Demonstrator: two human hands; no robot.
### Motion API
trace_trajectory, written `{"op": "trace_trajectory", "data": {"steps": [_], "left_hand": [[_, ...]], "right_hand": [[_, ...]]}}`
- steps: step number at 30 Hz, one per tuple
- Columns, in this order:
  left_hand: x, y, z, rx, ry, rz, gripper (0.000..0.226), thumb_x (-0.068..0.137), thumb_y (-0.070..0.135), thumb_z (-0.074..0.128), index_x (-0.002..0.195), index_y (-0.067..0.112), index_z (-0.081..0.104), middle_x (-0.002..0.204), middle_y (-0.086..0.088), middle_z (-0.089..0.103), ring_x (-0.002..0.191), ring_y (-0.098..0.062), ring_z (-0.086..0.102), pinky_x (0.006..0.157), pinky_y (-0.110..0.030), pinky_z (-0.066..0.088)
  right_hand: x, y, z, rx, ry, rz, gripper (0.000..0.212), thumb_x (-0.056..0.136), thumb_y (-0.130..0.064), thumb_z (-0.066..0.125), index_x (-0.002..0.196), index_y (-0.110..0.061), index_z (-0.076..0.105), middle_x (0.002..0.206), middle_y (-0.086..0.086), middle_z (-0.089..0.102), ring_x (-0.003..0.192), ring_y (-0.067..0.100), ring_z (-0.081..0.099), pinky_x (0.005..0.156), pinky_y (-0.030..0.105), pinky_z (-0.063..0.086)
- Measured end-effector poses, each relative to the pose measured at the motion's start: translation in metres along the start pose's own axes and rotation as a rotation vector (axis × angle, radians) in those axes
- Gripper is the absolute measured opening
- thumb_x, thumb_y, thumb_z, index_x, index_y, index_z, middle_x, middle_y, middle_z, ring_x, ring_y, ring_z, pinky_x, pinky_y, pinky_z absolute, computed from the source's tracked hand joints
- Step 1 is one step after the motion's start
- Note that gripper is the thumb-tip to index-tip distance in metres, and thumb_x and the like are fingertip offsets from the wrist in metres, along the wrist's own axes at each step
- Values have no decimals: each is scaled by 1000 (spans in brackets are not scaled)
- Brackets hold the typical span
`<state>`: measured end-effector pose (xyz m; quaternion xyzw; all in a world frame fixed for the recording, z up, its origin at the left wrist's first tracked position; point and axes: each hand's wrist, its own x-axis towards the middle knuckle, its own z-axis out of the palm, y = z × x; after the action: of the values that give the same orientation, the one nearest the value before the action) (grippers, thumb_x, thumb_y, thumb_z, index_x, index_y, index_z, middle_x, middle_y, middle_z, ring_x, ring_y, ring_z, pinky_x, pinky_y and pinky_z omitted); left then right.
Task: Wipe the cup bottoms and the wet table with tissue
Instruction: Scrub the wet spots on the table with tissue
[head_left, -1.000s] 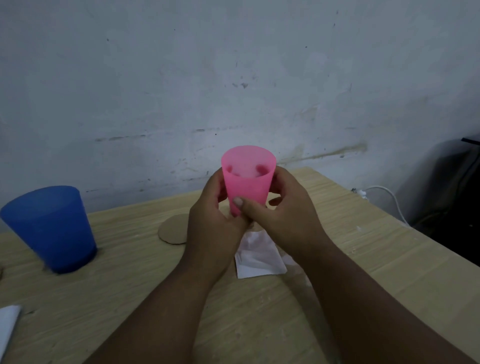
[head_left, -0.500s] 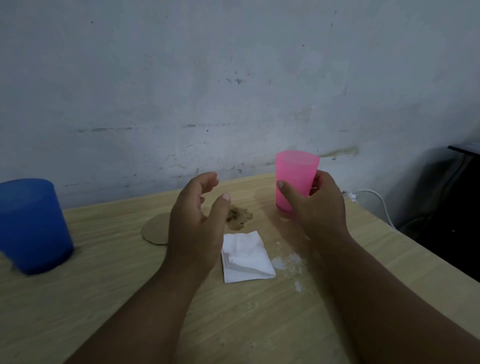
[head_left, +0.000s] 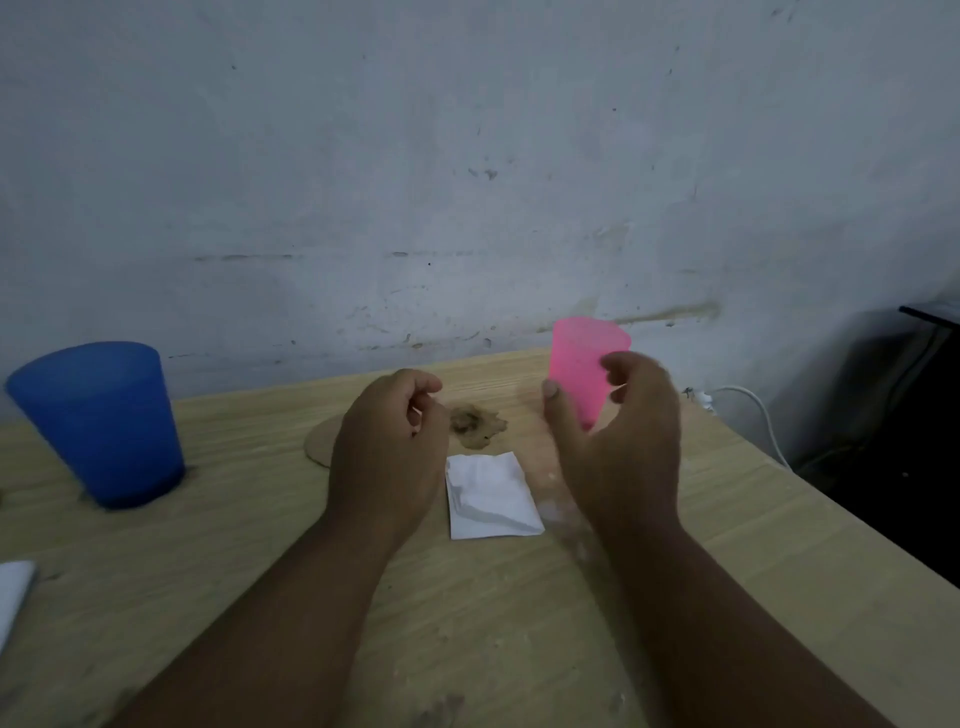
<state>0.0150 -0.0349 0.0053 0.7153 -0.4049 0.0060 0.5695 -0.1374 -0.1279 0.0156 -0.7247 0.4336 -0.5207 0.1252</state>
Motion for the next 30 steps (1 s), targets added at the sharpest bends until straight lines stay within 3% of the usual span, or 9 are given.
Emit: {"op": "trace_trajectory", "data": {"steps": [3,6,10,13,17,22,25,28,30], "left_hand": [[-9,2,-12,240,-104,-12,30,94,20,59,123,19,66,118,2,66,112,-18,59,93,-34,49],[-11,3,-27,523,-231,13,49,97,31,54,143,13,53,147,-5,53,137,-24,44,114,-40,36],[-9,-9,-36,706,-398,62,62,102,37,41,158,13,29,168,-8,21,156,-26,11,126,-39,11],[-6,-13,-33,720,-487,-7,69,103,45,32,162,14,12,171,-11,1,157,-27,-7,127,-41,1],[-6,-19,-27,810,-550,-16,76,102,55,22,162,13,1,169,-14,-12,155,-28,-18,126,-46,-6],[-6,-20,-26,831,-533,-14,79,101,56,25,161,10,2,169,-16,-11,155,-30,-17,125,-47,-5],[-5,-22,-26,820,-536,-20,80,101,56,24,161,8,1,169,-16,-11,155,-29,-17,126,-46,-5],[-6,-24,-25,835,-532,-13,80,101,56,23,160,7,3,169,-16,-8,156,-30,-14,126,-47,-4],[-6,-25,-24,851,-523,-12,80,100,56,24,160,6,5,169,-17,-5,156,-31,-12,125,-48,-3]], "right_hand": [[-31,-20,-8,-104,-366,-247,42,79,-57,60,104,-23,62,100,-8,60,90,10,55,79,32,49],[-50,-24,-2,-303,-565,-415,46,81,-59,49,111,-27,64,109,-8,61,98,17,54,83,36,46],[-45,-22,3,-381,-639,-414,28,89,-39,44,100,-29,68,97,-8,63,95,20,56,78,36,44],[-35,-16,-5,-227,-628,-294,32,93,-37,43,106,-34,72,95,-11,69,89,9,61,80,32,49],[-11,-21,-7,-7,-386,1,24,97,-25,55,83,-33,73,61,-11,63,48,-5,56,45,5,38],[18,-27,41,-136,-382,-222,19,95,-17,56,84,-22,71,66,-4,61,55,4,47,56,27,31],[29,-29,72,-164,-628,-180,17,92,-2,55,91,-1,73,93,13,72,63,0,56,62,18,36],[31,-25,85,-455,-696,-177,18,91,-12,51,75,-14,58,79,2,63,73,16,57,57,28,37],[30,-24,82,-448,-715,-223,17,92,-19,48,78,-19,58,84,-1,64,77,18,57,61,31,40]]}}
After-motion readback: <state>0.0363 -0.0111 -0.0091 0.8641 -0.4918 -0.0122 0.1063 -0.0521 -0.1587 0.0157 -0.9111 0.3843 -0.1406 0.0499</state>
